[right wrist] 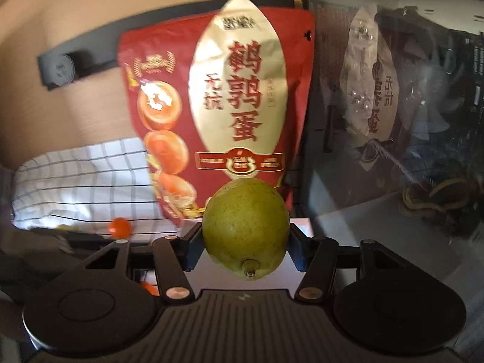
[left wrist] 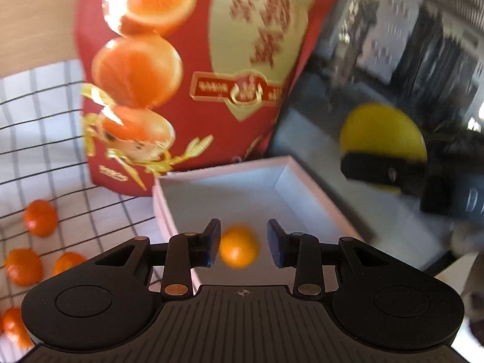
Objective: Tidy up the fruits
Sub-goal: 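Carry the pear and tangerine over the pink box and open both tools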
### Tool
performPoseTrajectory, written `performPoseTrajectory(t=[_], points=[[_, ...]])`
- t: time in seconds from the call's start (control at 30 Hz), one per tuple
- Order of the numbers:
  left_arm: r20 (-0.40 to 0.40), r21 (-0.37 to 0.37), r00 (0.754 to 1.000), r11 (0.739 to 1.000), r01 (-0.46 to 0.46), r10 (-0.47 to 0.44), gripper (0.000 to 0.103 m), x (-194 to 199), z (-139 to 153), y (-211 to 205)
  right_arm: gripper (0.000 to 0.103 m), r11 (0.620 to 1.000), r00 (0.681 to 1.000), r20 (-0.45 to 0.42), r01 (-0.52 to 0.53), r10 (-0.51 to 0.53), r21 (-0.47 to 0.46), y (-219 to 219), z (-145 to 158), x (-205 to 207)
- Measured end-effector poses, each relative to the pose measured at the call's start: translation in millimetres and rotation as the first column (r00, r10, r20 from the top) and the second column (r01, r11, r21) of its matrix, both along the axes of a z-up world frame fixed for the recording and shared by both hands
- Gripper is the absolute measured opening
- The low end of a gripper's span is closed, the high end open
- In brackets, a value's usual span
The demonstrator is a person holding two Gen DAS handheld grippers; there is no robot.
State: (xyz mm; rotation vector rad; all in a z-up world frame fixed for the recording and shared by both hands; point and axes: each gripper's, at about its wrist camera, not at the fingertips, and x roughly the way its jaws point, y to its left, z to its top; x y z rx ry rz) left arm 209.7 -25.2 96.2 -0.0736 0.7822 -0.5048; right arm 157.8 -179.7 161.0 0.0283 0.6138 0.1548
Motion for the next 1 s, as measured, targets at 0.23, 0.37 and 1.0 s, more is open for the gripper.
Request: performPoseTrajectory(t=[0.23,0.37,1.0], points=[[0.060,-0.034,0.996,0.997,-0.071,0.073,0.038,-32.1,4.6,30.3,0.057,1.000,0.992,-0.127,-0.014,0.013,-0.003,-11.8,-39.0,47.5],[0.044,-0.094,0.987,0.984,-0.150,0.154,0.038,-67.2,10.2,68.7,0.057,1.000,0.979,-0.205,-0.026,0.023,-0.009,-2.3,-70.4,78.2],[-0.046,0.016,0.851,0.852,-0.523,0.523,0.038,-155.3,-29.1,220.5,0.066,0.993,0.949,-0.314,-0.034,-0.002,-0.109,49.5,-123.5,117.1]])
